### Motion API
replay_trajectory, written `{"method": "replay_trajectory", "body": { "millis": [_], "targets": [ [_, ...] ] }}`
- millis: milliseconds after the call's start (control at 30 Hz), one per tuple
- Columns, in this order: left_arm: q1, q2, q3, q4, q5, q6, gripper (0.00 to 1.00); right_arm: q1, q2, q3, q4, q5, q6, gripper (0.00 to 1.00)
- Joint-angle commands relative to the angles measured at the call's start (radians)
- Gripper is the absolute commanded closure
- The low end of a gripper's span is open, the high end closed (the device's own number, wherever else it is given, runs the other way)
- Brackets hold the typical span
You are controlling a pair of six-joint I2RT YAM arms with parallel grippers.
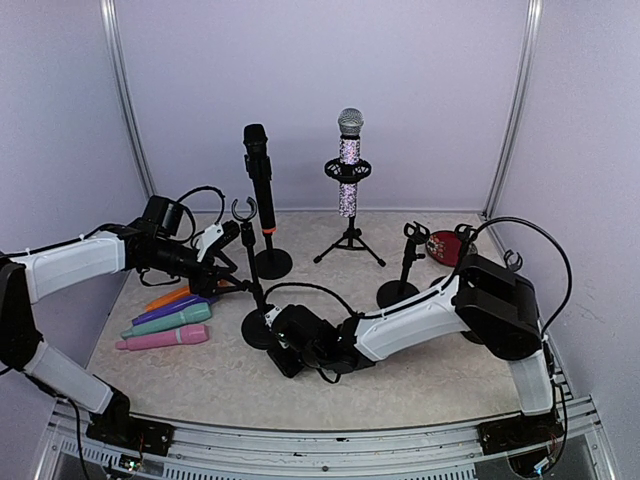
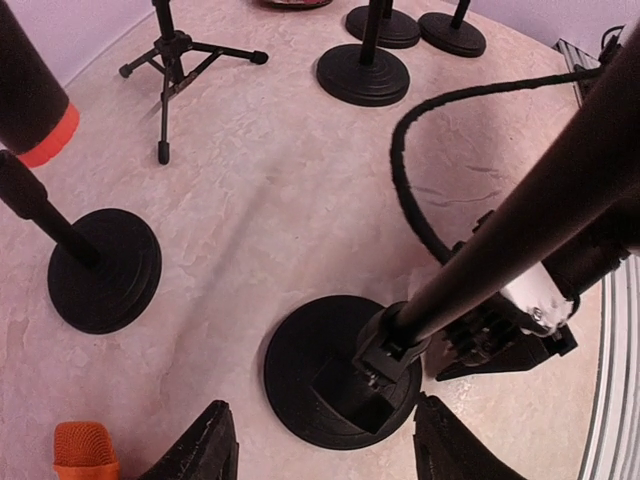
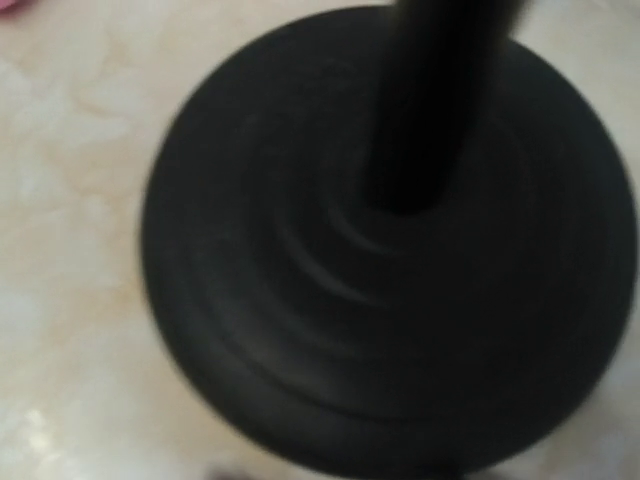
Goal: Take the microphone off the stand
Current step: Adjust the microphone stand at the center of the board.
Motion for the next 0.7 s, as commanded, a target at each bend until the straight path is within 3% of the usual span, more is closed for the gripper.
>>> {"method": "replay_trajectory", "body": {
  "millis": [0,167,667],
  "targets": [
    [-0.017,0.007,-0.011,0.018,0.079,-0.007,0.43,-0.053,0.035,0.017,-0.036,0.016,0.036,0.52],
    [-0.027,0.006,-0.026,0.006,0.097,-0.016,0.48,-0.101,0.032,0.020,-0.028,0.007,0.051,0.56],
    [-0.051,-0.037,-0.062,-0.022,0.133,-0.031,0.47,-0.186,0.030,0.081,-0.034,-0.008,0.033,0.61]
  ]
}}
